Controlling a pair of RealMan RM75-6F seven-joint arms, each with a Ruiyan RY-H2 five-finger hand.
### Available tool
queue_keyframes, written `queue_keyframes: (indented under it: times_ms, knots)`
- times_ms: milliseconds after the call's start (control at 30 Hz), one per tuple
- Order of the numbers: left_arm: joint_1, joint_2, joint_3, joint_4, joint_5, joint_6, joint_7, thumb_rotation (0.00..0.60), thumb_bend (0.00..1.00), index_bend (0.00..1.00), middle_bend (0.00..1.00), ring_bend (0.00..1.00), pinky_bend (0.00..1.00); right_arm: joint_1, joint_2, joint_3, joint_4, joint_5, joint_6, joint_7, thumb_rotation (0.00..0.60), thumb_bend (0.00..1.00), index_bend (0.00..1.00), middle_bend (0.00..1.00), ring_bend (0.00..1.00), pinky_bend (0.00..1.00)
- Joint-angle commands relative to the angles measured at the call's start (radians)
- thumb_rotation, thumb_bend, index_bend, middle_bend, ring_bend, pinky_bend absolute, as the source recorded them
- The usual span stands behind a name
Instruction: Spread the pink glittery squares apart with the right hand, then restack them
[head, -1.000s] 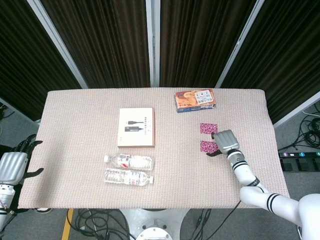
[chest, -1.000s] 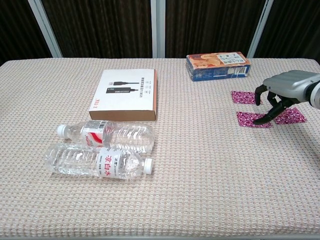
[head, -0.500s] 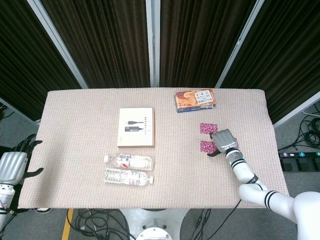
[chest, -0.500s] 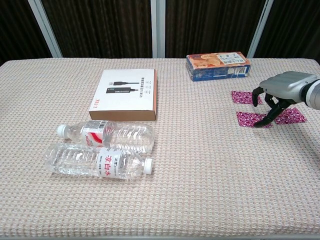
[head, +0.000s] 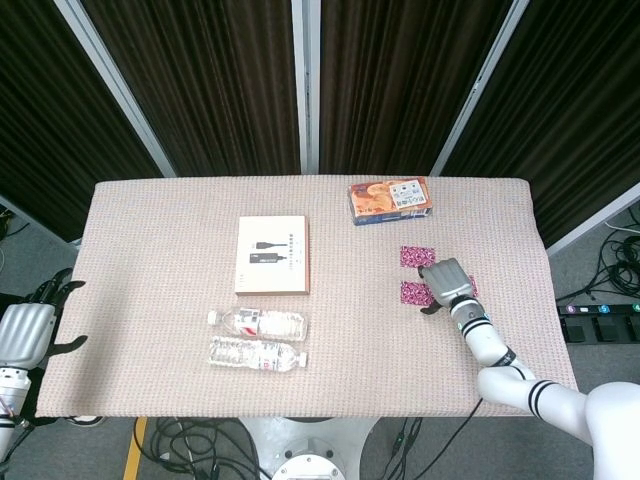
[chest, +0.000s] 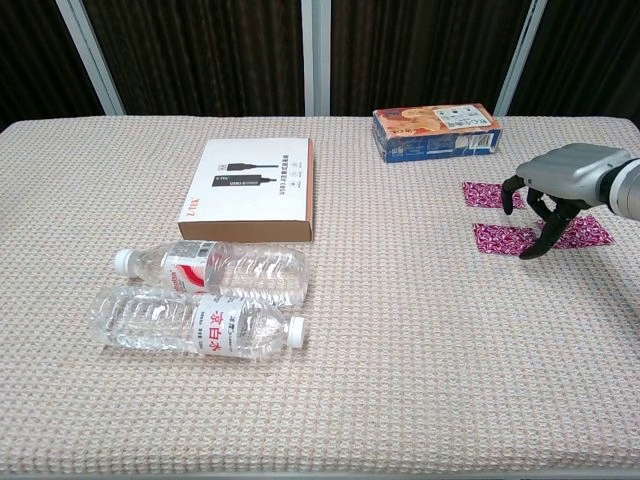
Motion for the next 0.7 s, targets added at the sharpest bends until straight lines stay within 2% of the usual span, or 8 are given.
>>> queue_keyframes:
  times_ms: [33,700]
  knots:
    - [0.001,0.001,0.001,0.001,0.0,0.001,-0.001,0.6,0.0,0.26,0.19,0.21,0.39,0.002,-0.011,0.0,0.013,0.005,-0.005,0.001,0.4,0.0,0.32,0.68,0.78,0.67]
    - [0.005,-0.002,-0.001,0.021,-0.005,-0.001,-0.019,0.6,0.0,0.26,0.19,0.21,0.39,0.022,-0.044,0.0,0.059,0.041,-0.043,-0.011,0.407,0.0,0.32,0.69,0.79,0.66]
